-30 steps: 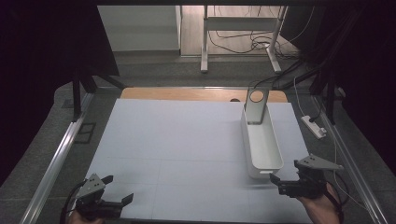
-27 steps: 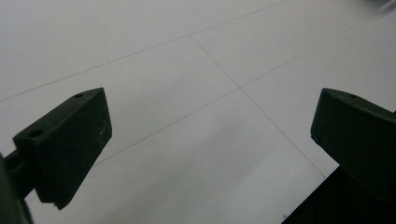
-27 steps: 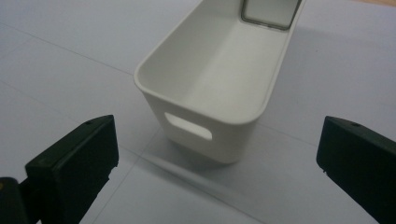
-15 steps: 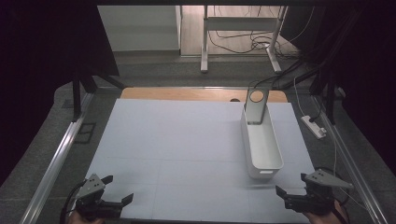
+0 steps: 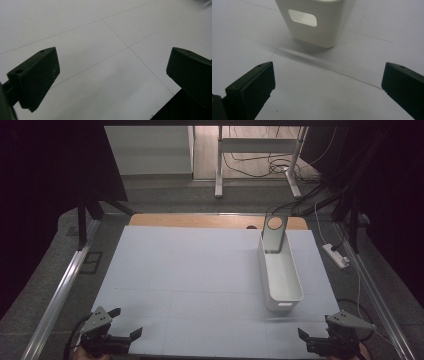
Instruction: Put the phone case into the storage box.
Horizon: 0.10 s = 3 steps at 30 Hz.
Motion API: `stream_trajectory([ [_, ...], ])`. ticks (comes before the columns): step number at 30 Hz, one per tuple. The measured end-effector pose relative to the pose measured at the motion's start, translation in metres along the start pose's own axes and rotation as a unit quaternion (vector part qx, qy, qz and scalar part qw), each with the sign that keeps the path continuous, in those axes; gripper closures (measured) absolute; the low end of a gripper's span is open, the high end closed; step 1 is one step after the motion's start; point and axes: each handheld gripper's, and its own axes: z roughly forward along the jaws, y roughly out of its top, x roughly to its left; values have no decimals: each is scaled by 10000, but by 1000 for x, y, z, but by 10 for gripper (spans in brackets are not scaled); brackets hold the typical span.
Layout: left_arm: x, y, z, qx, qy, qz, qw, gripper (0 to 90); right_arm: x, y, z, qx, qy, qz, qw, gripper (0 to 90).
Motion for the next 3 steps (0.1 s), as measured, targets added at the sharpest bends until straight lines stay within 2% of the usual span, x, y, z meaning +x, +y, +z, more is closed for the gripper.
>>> stream_trajectory([
  [3, 0, 1, 0, -11, -11, -8, 10000, 0, -1, 0, 0, -9, 14, 25, 10000, 0],
])
